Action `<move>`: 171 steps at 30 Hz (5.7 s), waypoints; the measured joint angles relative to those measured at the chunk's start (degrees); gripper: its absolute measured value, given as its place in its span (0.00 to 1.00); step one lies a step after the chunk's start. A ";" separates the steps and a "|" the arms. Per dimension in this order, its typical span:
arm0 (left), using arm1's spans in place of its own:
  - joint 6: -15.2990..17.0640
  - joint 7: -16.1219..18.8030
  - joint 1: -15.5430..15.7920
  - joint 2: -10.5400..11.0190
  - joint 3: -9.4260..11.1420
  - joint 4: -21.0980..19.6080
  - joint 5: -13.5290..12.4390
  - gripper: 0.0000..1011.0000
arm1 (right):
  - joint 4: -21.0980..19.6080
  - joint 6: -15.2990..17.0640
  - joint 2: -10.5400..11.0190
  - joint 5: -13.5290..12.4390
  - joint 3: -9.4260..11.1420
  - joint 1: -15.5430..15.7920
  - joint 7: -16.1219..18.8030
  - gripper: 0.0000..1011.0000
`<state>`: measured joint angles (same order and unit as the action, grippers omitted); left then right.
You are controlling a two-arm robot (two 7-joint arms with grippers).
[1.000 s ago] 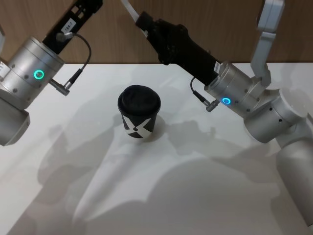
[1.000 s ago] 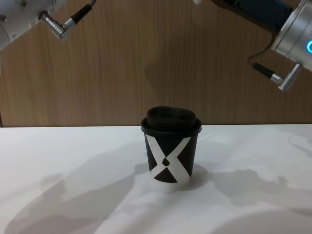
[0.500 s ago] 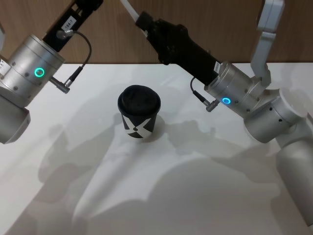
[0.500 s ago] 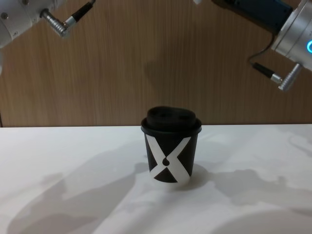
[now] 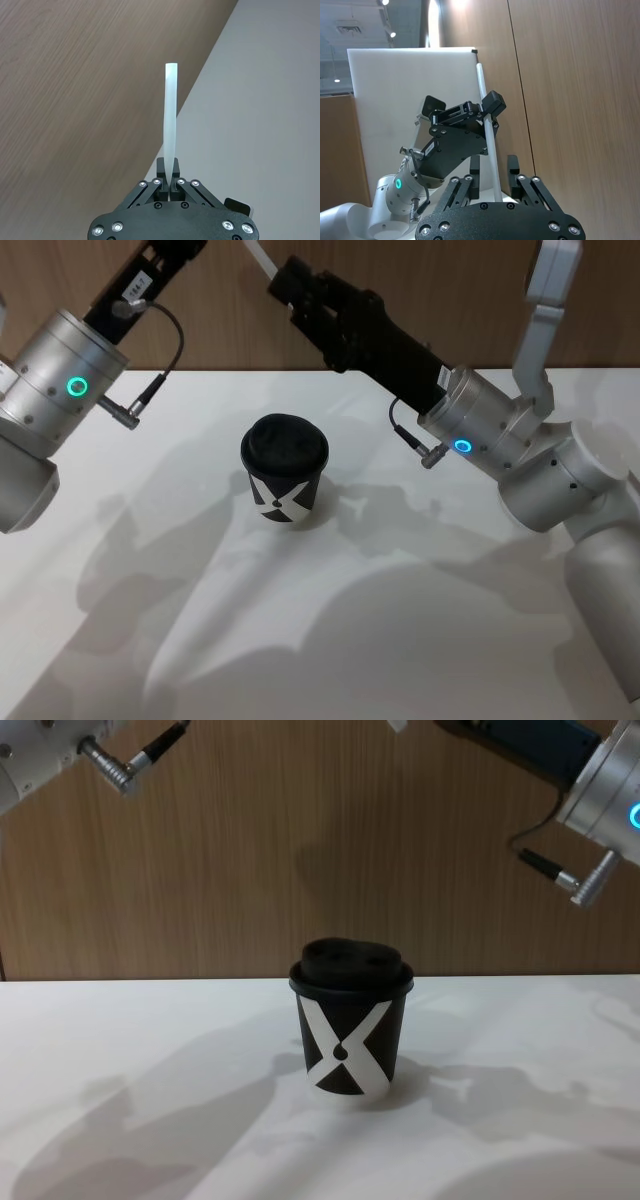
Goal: Pick up the straw with one hand, pass it to the other hand, and insert it into the cup.
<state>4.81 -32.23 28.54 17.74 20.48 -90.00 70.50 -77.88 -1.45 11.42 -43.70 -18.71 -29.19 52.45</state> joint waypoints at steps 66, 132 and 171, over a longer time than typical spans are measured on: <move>-4.02 2.46 0.10 9.05 6.54 -1.83 -11.72 0.02 | -9.20 -0.75 5.85 -0.65 3.34 8.74 -6.55 0.99; -3.78 4.89 2.29 4.64 10.17 3.77 -22.91 0.02 | -9.91 -0.72 6.33 -0.74 3.62 9.54 -7.09 0.99; -3.96 4.46 2.81 1.61 9.66 8.29 -25.57 0.02 | -9.91 -0.72 6.33 -0.74 3.62 9.54 -7.10 0.99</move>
<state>0.85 -27.78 31.35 19.35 30.13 -81.71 44.93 -87.78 -2.17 17.75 -44.44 -15.09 -19.65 45.35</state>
